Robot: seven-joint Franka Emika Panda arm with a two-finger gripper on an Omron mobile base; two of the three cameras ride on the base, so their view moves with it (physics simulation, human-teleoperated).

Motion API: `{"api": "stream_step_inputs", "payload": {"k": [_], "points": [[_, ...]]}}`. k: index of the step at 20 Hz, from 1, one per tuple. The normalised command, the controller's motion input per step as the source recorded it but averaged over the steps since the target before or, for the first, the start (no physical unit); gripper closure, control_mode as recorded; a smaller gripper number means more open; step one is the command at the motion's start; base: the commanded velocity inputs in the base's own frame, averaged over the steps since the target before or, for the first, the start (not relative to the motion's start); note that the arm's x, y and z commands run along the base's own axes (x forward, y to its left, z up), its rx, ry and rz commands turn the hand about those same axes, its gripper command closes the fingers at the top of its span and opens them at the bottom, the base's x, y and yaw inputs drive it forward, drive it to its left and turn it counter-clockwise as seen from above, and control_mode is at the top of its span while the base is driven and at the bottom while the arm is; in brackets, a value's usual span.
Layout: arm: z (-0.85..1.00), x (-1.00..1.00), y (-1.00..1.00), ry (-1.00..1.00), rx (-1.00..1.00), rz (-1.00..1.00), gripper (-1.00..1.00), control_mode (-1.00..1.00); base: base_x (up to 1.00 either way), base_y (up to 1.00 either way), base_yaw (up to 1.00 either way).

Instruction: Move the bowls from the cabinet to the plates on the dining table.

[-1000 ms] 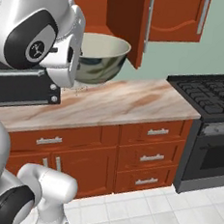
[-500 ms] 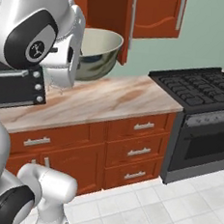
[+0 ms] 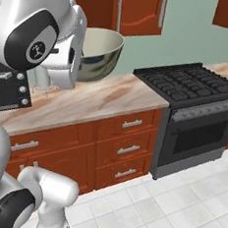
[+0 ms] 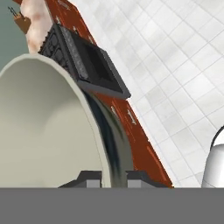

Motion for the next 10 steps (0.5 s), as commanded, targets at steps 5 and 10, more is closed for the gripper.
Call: {"api": "stream_step_inputs", "payload": {"k": [5, 10], "points": [[0.0, 0.0, 0.0, 0.0, 0.0, 0.0, 1.0, 1.0, 0.0, 0.0, -0.25], [0.0, 0.0, 0.0, 0.0, 0.0, 0.0, 1.0, 1.0, 0.0, 0.0, -0.25]]}}
